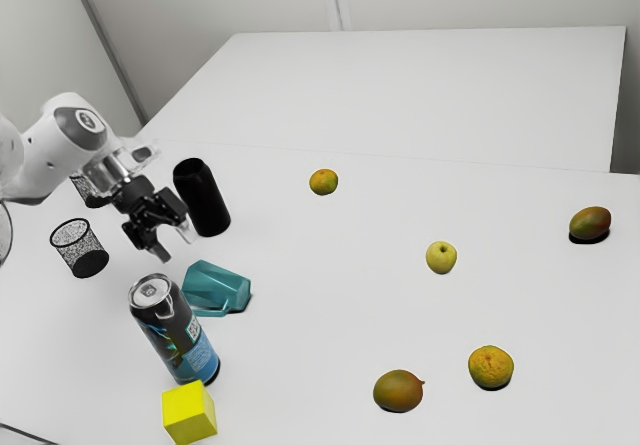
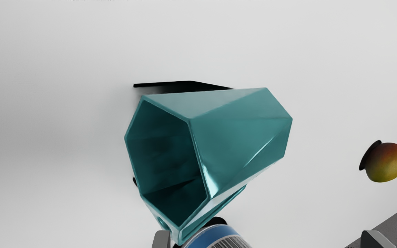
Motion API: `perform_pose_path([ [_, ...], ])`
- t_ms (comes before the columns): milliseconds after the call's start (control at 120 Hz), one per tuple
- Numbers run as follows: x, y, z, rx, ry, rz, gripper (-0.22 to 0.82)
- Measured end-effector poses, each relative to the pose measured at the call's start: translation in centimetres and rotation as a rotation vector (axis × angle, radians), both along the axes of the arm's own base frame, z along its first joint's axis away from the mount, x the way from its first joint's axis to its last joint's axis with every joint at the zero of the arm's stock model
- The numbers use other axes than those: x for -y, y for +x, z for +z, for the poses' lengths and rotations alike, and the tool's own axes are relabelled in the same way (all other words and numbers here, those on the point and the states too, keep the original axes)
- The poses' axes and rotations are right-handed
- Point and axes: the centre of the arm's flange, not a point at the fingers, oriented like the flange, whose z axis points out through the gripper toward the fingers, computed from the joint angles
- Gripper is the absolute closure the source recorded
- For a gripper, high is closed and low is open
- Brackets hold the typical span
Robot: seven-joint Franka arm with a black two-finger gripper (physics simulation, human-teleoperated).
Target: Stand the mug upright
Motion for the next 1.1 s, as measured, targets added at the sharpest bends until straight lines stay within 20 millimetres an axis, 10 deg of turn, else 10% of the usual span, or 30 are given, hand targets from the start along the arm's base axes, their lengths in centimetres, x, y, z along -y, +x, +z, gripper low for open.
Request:
perform_pose_path([
  [542,1.1,-1.1,-7.9,0.013,-0.176,-0.003,0.01],
  [1100,3.7,-1.0,-5.4,0.114,-0.213,-0.028,0.56],
])
